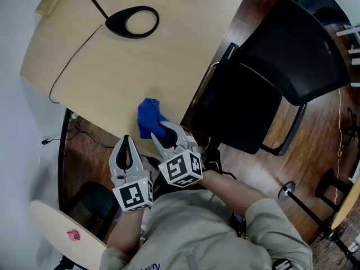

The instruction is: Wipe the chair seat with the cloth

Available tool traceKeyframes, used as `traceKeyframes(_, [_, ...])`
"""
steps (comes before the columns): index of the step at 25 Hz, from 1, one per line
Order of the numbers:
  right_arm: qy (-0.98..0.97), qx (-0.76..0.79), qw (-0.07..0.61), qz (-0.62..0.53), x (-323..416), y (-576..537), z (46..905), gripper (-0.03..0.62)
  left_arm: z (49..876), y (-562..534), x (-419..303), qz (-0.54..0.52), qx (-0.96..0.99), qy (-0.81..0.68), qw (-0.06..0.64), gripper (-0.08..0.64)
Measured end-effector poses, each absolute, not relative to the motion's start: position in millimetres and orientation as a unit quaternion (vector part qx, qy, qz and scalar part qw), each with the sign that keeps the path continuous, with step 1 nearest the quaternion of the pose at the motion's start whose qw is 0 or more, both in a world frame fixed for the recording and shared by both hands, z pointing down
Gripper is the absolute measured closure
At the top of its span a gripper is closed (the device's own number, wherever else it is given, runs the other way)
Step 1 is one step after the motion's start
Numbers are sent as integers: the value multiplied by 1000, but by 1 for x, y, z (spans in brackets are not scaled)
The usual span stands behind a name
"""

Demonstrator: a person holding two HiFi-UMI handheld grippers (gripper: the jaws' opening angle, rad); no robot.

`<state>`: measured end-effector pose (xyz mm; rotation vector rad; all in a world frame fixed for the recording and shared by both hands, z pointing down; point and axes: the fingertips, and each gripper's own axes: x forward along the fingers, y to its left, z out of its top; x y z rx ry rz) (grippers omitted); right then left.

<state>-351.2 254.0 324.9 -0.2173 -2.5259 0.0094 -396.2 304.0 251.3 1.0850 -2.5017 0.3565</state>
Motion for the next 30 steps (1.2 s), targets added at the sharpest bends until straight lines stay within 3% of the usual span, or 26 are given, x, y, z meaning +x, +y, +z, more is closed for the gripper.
traceKeyframes(9, [-961,53,269,43,-255,107,279,491,239,166,-307,122,497,-841,173,555])
traceKeyframes(19, [-952,139,267,64,-142,-33,300,491,267,24,-195,132,542,-812,172,555])
traceKeyframes(24, [-947,145,273,86,-127,-70,339,491,319,-8,-149,153,574,-781,193,555])
traceKeyframes(30, [-937,156,285,130,-146,-101,414,491,392,-28,-141,172,592,-757,216,555])
